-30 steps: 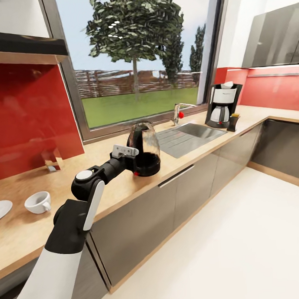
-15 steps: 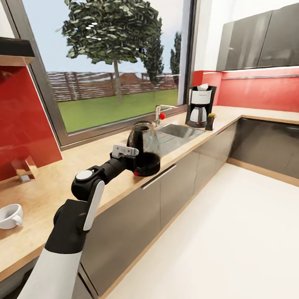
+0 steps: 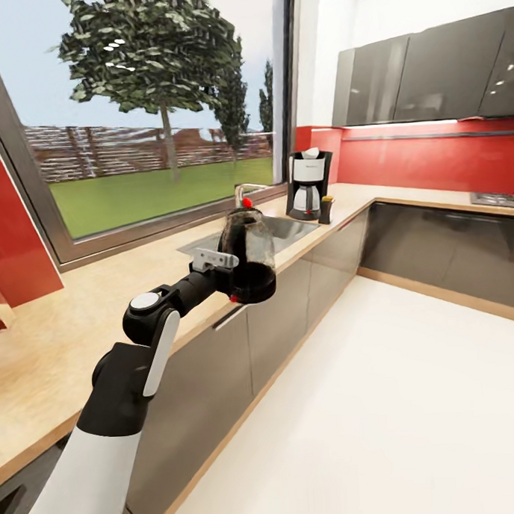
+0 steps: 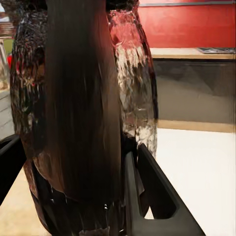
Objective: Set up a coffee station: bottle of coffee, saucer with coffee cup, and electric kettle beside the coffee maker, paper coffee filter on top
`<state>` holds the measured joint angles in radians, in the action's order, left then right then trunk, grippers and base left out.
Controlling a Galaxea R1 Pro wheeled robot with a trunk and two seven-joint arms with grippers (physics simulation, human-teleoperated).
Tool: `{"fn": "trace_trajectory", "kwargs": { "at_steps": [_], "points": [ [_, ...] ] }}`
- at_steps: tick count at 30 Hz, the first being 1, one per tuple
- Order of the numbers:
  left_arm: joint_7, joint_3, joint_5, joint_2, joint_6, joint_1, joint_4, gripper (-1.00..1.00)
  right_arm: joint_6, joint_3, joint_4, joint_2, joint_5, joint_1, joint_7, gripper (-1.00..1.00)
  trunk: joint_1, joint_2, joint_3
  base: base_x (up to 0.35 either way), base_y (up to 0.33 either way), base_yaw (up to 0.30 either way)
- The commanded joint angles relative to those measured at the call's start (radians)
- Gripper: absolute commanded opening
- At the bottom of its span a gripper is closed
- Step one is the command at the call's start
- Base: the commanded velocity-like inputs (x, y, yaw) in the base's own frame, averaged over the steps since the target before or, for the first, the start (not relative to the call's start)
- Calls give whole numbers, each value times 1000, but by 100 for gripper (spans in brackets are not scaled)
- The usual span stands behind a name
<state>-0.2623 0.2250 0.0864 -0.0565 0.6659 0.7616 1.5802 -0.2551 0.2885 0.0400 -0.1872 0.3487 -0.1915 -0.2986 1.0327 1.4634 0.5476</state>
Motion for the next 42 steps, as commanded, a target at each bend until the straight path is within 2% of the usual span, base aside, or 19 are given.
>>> {"fn": "trace_trajectory", "kwargs": {
  "at_steps": [1, 14, 42],
  "points": [
    [1, -1, 11, 0, 8, 1, 1, -100, -7, 4, 4, 0, 0, -2, -1, 100, 0, 1, 0, 0, 0, -265],
    [1, -5, 12, 0, 8, 1, 1, -100, -7, 4, 3, 0, 1, -2, -1, 100, 0, 1, -2, 144, -104, -139],
    [1, -6, 12, 0, 8, 1, 1, -100, -7, 4, 3, 0, 1, -2, -1, 100, 0, 1, -2, 252, -185, -254]
  ]
}}
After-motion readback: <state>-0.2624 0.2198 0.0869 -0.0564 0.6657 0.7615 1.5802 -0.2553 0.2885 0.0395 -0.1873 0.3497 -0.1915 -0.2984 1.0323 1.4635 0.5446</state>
